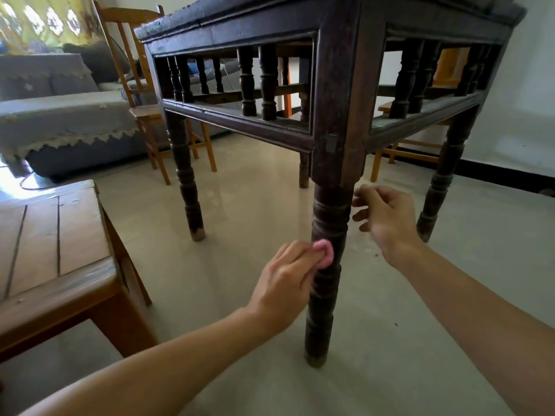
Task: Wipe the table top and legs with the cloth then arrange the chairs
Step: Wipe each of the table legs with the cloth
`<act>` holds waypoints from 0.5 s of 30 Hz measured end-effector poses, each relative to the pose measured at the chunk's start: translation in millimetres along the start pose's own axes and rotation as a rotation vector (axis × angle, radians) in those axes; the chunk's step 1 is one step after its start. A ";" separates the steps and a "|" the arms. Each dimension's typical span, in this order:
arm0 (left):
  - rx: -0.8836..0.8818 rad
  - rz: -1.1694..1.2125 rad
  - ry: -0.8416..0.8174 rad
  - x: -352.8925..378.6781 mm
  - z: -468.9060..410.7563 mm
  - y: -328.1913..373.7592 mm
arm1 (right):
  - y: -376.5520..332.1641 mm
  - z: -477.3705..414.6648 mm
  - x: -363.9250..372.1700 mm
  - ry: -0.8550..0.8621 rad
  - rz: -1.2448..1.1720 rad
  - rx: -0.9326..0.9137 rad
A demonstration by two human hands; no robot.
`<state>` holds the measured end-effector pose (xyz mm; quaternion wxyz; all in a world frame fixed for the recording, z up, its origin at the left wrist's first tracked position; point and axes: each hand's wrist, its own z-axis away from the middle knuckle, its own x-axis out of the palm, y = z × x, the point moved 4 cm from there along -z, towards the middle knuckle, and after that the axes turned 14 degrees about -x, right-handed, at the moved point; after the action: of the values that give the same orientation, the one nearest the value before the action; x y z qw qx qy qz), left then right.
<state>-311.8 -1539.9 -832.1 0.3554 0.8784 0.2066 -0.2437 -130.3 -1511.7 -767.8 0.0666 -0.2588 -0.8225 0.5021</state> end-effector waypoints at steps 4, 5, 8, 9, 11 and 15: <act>-0.466 0.241 0.119 -23.8 -29.0 -15.2 | -16.1 -4.0 -4.9 0.127 -0.037 -0.163; -0.610 0.278 0.193 -26.0 -39.5 -15.1 | -20.7 -2.8 -5.0 0.154 -0.045 -0.208; -0.391 0.179 0.114 -8.6 -31.9 6.7 | -28.0 4.4 -3.3 0.181 -0.061 -0.310; -0.227 0.124 -0.019 5.5 -14.2 15.5 | -28.7 6.7 -3.1 0.164 -0.052 -0.343; 0.029 -0.008 -0.258 23.0 26.3 25.4 | -28.7 10.0 -3.9 0.106 0.023 -0.426; -0.314 0.183 0.077 -5.5 -12.3 -1.8 | -32.0 17.0 -0.6 0.018 0.189 -0.578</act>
<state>-313.8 -1530.8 -822.2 0.5007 0.8359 0.1749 -0.1411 -147.6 -1537.0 -748.5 -0.0496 -0.3470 -0.9028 0.2491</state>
